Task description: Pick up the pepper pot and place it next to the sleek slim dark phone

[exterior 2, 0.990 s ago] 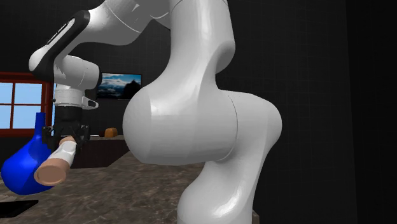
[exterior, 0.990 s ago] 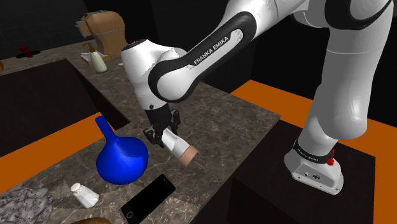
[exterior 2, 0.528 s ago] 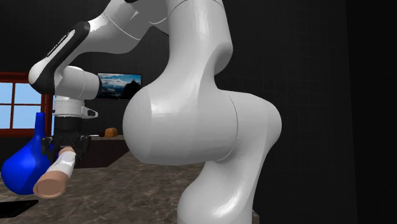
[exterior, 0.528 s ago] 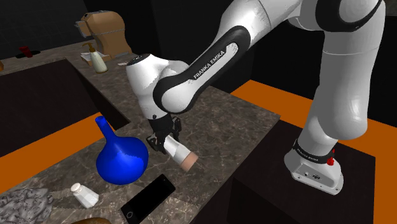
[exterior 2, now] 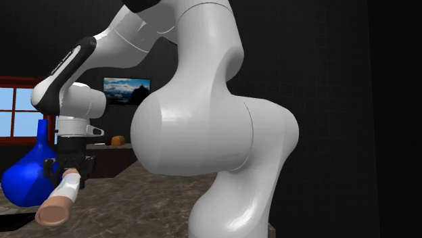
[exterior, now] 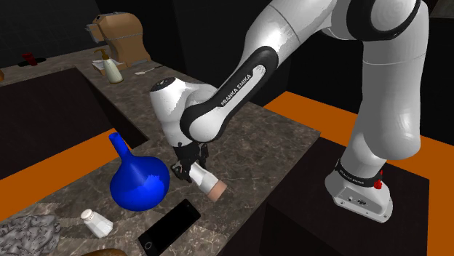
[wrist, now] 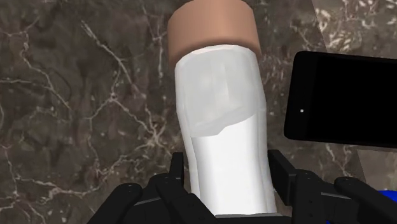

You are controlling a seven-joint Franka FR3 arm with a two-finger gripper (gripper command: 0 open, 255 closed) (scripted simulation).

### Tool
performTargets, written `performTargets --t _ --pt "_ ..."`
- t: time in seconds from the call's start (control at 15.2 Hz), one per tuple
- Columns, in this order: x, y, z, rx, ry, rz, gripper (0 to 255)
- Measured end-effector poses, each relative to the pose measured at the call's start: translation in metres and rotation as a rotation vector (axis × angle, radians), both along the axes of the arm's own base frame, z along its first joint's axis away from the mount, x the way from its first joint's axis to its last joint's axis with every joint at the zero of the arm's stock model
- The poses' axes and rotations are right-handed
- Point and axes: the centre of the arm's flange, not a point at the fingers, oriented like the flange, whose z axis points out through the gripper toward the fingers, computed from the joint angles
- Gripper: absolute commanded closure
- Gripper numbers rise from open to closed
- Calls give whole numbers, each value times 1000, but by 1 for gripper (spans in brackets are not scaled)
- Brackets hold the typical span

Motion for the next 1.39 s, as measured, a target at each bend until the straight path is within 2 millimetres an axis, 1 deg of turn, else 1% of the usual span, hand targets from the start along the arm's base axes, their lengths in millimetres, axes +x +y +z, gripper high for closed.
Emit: performTargets --t 0.26,0.66,0.73,1.12,1.25,1.39 --pt "-2 0 -21 -1 1 0 255" --pt "-2 0 -24 0 1 0 255" --pt "-2 0 -24 0 1 0 0" --pt "-2 0 -24 0 1 1 0" --pt "0 1 -11 0 1 0 0" --pt "4 -1 18 1 0 0 0"
